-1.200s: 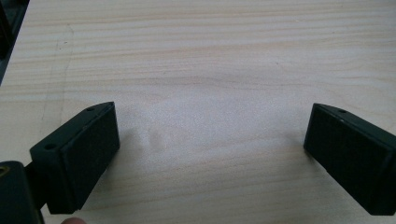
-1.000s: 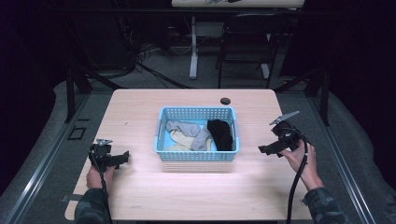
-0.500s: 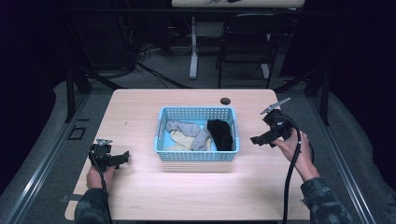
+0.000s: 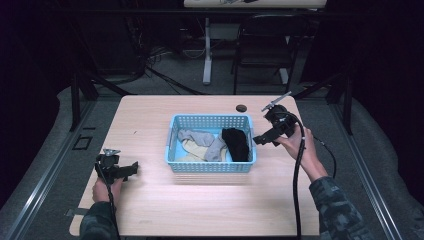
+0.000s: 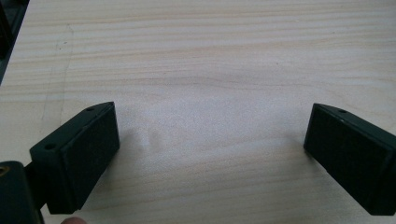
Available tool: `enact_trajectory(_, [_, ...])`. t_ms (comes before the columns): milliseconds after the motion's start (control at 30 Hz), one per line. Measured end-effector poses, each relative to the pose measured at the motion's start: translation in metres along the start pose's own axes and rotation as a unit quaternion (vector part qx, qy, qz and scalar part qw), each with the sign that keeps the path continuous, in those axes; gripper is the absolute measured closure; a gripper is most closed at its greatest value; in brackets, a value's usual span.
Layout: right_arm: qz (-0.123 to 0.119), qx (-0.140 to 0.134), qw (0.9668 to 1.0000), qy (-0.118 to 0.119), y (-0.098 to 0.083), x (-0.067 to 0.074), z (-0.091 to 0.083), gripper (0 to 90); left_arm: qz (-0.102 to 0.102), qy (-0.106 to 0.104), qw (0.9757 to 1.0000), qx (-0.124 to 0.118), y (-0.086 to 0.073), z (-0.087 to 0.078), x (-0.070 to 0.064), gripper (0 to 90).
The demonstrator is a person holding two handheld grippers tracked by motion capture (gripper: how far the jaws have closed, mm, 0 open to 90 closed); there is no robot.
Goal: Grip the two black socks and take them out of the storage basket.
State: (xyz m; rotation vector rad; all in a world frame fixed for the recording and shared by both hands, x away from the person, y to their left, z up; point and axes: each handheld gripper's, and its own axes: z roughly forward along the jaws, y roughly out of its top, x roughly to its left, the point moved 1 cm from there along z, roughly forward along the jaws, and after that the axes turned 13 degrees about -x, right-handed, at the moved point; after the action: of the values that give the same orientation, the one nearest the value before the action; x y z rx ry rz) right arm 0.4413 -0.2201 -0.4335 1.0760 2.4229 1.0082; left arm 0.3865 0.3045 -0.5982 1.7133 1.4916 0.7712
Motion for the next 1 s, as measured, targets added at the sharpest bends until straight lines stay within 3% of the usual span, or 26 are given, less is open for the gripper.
enact_trajectory(400, [-0.005,0.007,0.9996,0.026,0.023,0.01,0.034,0.0,0.0,0.0,1.0,0.0,0.0,0.0,0.0,3.4])
enact_trajectory(533, [-0.011,0.021,0.9992,0.03,0.028,0.013,0.042,0.2,0.0,0.0,1.0,0.0,0.0,0.0,0.0,3.4])
enact_trajectory(800, [-0.018,0.028,0.999,0.031,0.04,0.019,0.056,9.1,0.0,0.0,1.0,0.0,0.0,0.0,0.0,3.4])
enact_trajectory(1000, [-0.019,0.047,0.9982,0.031,0.044,0.023,0.075,15.1,0.0,0.0,1.0,0.0,0.0,0.0,0.0,3.4])
